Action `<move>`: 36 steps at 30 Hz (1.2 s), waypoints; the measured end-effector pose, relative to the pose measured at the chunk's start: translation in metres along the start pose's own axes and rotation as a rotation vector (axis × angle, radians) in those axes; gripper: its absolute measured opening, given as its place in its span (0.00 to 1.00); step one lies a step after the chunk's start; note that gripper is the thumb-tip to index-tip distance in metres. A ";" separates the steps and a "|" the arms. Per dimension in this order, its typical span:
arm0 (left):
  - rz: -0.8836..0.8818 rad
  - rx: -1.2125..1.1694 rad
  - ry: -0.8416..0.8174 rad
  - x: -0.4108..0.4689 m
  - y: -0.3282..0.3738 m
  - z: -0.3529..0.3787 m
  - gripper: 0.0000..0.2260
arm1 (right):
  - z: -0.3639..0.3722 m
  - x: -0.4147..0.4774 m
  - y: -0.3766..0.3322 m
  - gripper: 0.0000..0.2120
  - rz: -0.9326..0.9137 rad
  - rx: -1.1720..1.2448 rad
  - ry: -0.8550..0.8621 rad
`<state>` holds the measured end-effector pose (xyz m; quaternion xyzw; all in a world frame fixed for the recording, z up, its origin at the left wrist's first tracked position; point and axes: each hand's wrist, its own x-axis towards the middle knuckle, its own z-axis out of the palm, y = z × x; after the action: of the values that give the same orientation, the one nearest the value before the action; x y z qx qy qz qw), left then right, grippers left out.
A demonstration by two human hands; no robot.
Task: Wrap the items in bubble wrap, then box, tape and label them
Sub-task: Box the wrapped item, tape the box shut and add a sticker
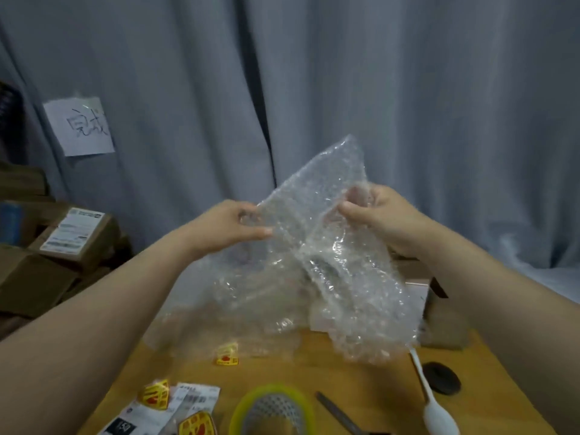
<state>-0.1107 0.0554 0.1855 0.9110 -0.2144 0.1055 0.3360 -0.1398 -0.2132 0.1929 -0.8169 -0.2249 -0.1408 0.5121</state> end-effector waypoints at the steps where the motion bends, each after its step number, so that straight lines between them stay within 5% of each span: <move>1: -0.025 0.003 0.046 0.003 -0.002 0.006 0.18 | -0.008 -0.006 0.005 0.07 -0.041 -0.132 0.059; 5: -0.122 0.108 0.216 0.011 0.014 0.023 0.13 | -0.029 -0.026 0.022 0.11 -0.096 -0.535 0.257; 9: -0.270 -0.414 0.106 0.007 0.043 0.037 0.14 | -0.026 -0.040 0.020 0.15 -0.077 -0.395 0.221; 14: -0.330 -0.863 0.077 0.000 0.073 0.048 0.08 | -0.010 -0.048 0.028 0.12 -0.044 -0.528 0.340; 17: -0.346 -1.014 0.116 -0.002 0.083 0.061 0.08 | 0.012 -0.059 0.028 0.15 -0.096 -0.175 0.262; 20: -0.374 -1.086 0.145 -0.001 0.088 0.072 0.09 | 0.026 -0.065 0.034 0.35 -0.155 0.076 0.101; 25: -0.436 -1.146 0.164 -0.003 0.087 0.076 0.13 | 0.030 -0.061 0.050 0.51 -0.094 -0.318 0.142; 28: -0.433 -1.183 0.148 -0.006 0.085 0.072 0.16 | 0.027 -0.058 0.051 0.38 -0.098 -0.417 0.209; 31: -0.216 -1.235 0.090 -0.011 0.082 0.068 0.13 | 0.025 -0.059 0.050 0.16 0.065 -0.124 0.336; 34: -0.064 -0.778 0.236 -0.014 0.071 0.074 0.13 | 0.020 -0.058 0.047 0.09 0.323 0.390 0.357; 36: -0.097 -0.587 0.126 -0.016 0.065 0.078 0.29 | 0.021 -0.060 0.044 0.10 0.421 0.585 0.325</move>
<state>-0.1510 -0.0351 0.1582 0.7760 -0.1706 0.0791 0.6021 -0.1687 -0.2246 0.1221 -0.6317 0.0007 -0.0901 0.7700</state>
